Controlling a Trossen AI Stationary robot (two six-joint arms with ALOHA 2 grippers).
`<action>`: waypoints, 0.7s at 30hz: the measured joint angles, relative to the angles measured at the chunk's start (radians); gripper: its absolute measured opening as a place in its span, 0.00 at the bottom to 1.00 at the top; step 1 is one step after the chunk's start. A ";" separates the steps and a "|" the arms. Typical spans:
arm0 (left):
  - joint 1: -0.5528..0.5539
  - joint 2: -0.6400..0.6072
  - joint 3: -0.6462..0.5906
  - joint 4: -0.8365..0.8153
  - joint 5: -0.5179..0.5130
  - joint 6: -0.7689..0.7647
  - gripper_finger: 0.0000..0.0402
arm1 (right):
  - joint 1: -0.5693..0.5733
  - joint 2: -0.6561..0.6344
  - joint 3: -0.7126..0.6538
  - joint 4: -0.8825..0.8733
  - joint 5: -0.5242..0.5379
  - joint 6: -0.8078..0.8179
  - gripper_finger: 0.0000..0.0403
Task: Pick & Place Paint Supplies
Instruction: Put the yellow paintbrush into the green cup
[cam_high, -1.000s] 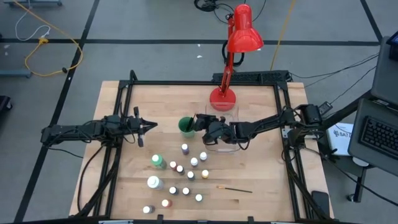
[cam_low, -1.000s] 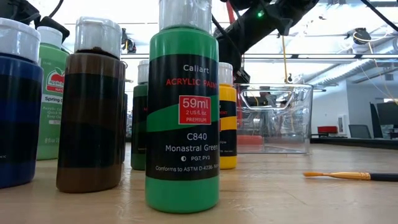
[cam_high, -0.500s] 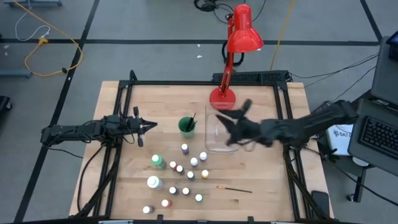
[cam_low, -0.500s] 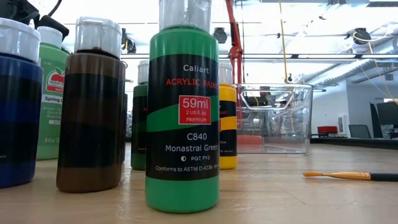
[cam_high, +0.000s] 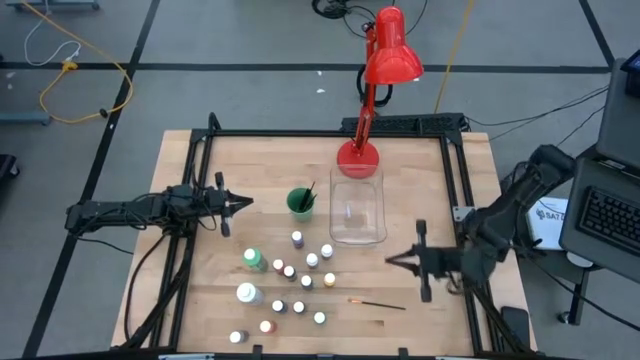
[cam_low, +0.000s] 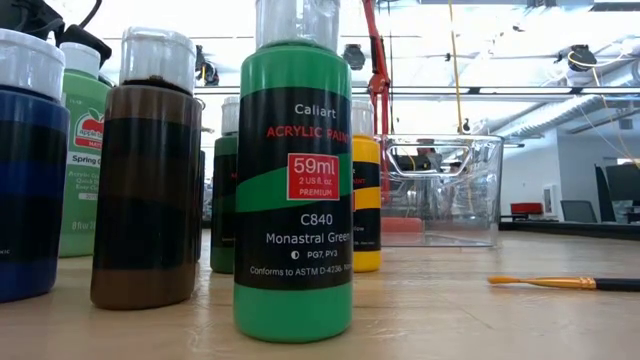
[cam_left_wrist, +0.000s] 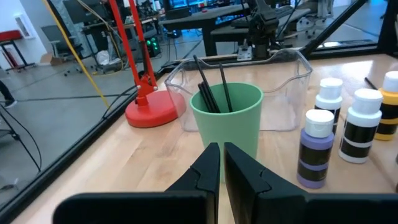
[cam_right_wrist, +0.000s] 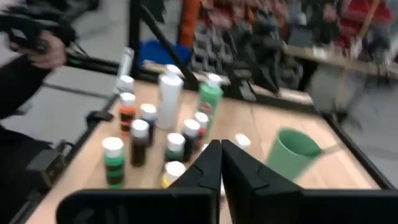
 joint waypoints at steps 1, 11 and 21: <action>0.000 0.000 0.000 0.000 0.000 -0.007 0.06 | 0.022 -0.004 -0.047 0.094 0.007 -0.048 0.01; 0.000 0.000 0.000 -0.002 0.017 -0.009 0.06 | -0.096 -0.006 -0.506 0.871 -0.127 -0.102 0.03; 0.000 0.000 0.000 -0.002 0.017 0.016 0.06 | -0.243 -0.002 -0.579 0.840 -0.162 0.016 0.03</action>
